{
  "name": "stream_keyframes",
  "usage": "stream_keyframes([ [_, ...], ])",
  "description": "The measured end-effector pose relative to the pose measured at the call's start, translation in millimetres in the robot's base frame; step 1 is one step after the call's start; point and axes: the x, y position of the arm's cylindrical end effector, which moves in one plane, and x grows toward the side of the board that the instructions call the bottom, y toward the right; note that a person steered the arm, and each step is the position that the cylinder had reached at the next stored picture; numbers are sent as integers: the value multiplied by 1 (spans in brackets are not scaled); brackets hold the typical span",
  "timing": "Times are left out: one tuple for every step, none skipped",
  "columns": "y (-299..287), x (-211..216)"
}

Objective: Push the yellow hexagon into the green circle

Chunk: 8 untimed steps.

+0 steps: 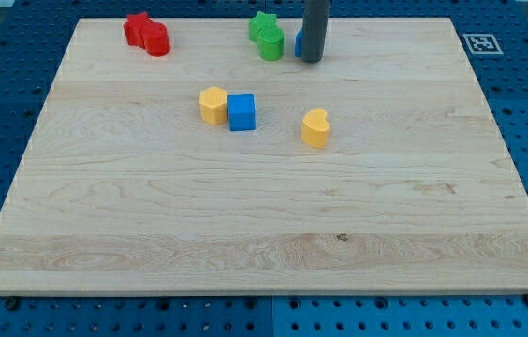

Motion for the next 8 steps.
stream_keyframes([
  [0, 13],
  [-30, 27],
  [-91, 27],
  [-159, 31],
  [-224, 50],
  [-243, 85],
  [-224, 113],
  [-215, 114],
])
